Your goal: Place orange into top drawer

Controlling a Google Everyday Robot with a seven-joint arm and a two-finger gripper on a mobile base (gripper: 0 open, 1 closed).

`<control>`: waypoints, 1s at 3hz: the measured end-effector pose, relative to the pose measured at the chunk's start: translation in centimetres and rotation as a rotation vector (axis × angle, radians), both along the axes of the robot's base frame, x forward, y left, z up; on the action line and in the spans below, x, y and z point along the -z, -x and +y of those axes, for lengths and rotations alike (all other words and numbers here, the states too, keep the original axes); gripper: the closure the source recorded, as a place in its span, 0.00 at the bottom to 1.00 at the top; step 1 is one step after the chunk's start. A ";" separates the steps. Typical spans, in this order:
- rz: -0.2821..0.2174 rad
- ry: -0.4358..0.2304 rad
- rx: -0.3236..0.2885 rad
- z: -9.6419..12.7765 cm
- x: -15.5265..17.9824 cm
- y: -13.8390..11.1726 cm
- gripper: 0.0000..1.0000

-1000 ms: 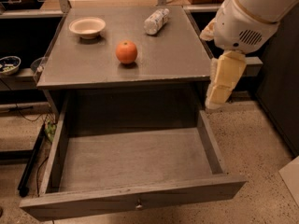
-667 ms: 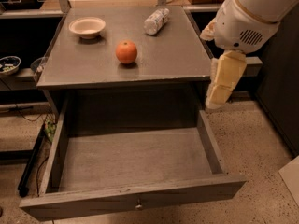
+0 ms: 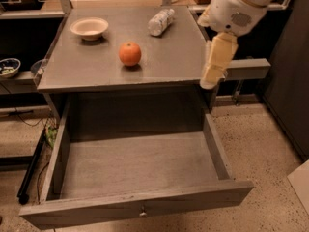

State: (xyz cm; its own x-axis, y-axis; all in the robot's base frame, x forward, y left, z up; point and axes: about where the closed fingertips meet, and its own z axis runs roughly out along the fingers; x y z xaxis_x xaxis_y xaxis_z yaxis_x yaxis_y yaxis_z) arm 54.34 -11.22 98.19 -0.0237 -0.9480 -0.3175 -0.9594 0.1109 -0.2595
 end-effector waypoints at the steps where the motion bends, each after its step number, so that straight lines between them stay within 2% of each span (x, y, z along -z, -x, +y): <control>1: 0.003 -0.017 -0.027 1.2 0.0 -2.4 0.00; 2: 0.049 -0.041 -0.111 4.4 1.6 -5.4 0.00; 3: 0.035 -0.026 -0.079 3.9 1.4 -6.1 0.00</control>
Offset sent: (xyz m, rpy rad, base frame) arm 0.0617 0.0370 -0.0134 0.0298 0.0560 0.1052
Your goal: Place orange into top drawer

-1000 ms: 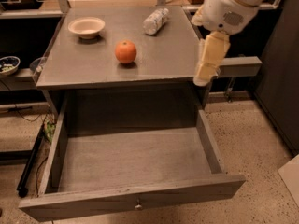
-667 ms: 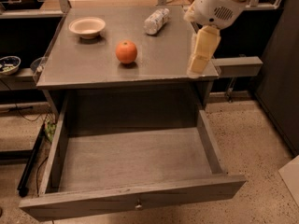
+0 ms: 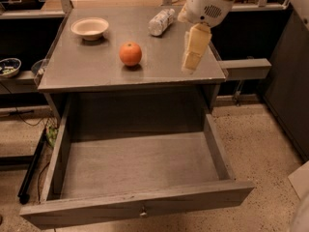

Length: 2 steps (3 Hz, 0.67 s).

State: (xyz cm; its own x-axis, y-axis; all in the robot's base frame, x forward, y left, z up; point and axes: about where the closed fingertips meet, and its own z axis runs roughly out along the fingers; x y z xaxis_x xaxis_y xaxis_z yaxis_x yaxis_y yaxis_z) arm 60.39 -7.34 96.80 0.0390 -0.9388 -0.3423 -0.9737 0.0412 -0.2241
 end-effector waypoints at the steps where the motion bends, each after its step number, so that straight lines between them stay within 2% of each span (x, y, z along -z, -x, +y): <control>1: -0.025 0.011 0.012 0.3 -0.7 -1.0 0.00; 2: -0.028 -0.008 -0.016 3.1 -1.2 -2.8 0.00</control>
Offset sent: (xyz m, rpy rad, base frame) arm 0.0414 0.0443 0.0257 0.0422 -0.0289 0.0421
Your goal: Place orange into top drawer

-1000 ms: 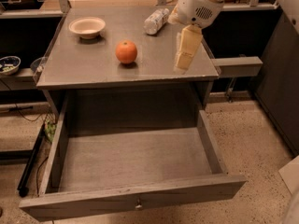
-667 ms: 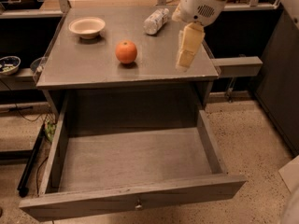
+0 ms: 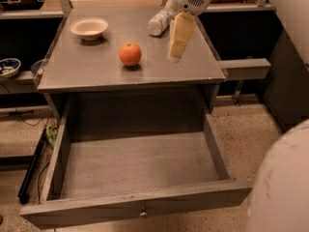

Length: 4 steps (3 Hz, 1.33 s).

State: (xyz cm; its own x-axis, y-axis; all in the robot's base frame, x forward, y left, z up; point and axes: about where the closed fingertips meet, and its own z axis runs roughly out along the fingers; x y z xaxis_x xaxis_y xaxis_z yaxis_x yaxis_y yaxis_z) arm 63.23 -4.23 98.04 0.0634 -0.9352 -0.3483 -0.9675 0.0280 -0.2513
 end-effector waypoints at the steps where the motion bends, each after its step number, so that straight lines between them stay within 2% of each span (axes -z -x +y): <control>1: -0.009 0.041 -0.018 2.9 0.6 -1.4 0.00; 2: -0.017 0.029 -0.024 3.2 0.7 -1.9 0.00; 3: -0.026 0.032 -0.046 5.4 1.0 -3.6 0.00; 4: -0.035 0.063 -0.100 9.1 1.5 -5.3 0.00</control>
Offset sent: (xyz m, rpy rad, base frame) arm 0.0092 0.0209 -0.0045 -0.0438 0.0021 0.0133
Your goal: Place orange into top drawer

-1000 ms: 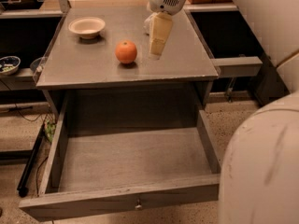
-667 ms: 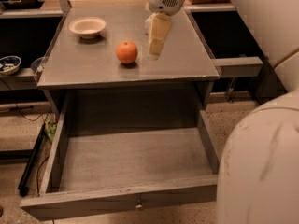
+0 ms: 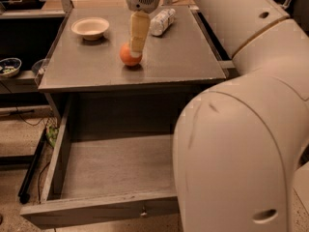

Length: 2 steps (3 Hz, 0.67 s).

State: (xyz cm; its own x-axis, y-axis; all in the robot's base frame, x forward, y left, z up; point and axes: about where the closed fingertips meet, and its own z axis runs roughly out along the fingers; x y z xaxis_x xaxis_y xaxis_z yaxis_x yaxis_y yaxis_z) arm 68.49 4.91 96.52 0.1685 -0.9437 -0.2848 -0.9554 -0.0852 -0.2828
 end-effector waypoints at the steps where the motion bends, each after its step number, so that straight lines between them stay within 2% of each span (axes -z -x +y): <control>1: -0.001 0.000 -0.002 0.2 0.0 0.0 0.00; 2: 0.028 -0.003 -0.004 1.1 1.7 -1.2 0.00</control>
Offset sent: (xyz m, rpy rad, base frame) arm 0.0121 0.0057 -0.0193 -0.0026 0.0639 0.0066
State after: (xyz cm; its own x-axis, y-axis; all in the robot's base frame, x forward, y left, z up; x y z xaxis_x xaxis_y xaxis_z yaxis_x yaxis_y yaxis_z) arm 69.70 5.98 94.78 0.1645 -0.9420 -0.2924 -0.9625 -0.0884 -0.2564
